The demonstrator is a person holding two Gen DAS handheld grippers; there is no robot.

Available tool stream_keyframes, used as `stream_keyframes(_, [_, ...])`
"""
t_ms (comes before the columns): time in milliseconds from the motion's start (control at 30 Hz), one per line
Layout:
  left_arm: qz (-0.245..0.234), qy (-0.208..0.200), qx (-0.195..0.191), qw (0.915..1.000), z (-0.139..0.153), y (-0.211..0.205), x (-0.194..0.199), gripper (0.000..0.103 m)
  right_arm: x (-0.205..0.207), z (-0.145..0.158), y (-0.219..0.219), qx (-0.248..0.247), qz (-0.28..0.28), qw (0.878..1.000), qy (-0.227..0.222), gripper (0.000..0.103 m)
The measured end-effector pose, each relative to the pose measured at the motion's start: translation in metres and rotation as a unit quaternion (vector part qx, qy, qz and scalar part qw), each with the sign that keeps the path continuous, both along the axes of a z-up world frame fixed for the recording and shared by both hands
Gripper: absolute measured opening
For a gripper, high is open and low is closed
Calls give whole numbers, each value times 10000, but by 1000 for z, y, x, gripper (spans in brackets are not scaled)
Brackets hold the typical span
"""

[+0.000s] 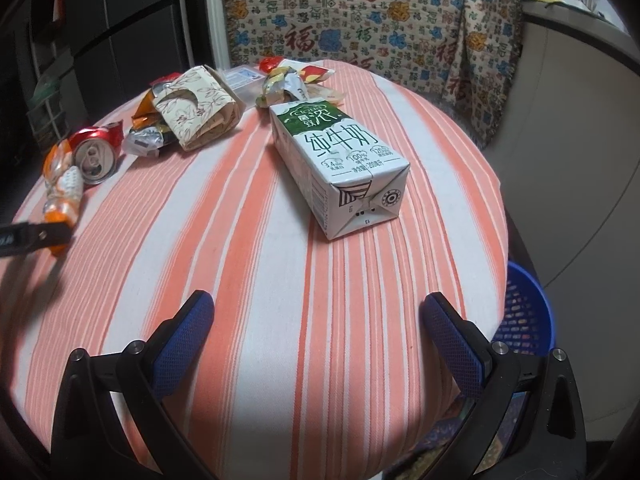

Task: Collect trash
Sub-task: 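Grasp the orange snack wrapper with the left tool while the right tool grasps the milk carton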

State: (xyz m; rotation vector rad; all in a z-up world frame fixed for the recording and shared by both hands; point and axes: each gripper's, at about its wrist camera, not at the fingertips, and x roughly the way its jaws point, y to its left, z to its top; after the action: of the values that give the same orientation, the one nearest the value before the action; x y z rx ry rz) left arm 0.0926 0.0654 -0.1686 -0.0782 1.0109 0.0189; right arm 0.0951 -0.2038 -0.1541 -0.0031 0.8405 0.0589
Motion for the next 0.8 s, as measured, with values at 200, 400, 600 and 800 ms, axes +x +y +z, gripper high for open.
stream_keyframes(200, [-74,-171,423,9989,-5,-18,-5,103,-2,-1,0,-6,-26,10000,-41,103])
stream_keyframes(400, [133,-116,181,9997,-1,-21,3,101,-3,1,-3,35,114,9999,30,103])
stream_keyframes(600, [-164,-308,56,9994,19,-22,13,88,0,40,-41,567,31,9981,-222,103])
stream_keyframes(800, [-451,13,-147,9989,13,-17,24,45,78,51,-32,62,861,9946,577,103])
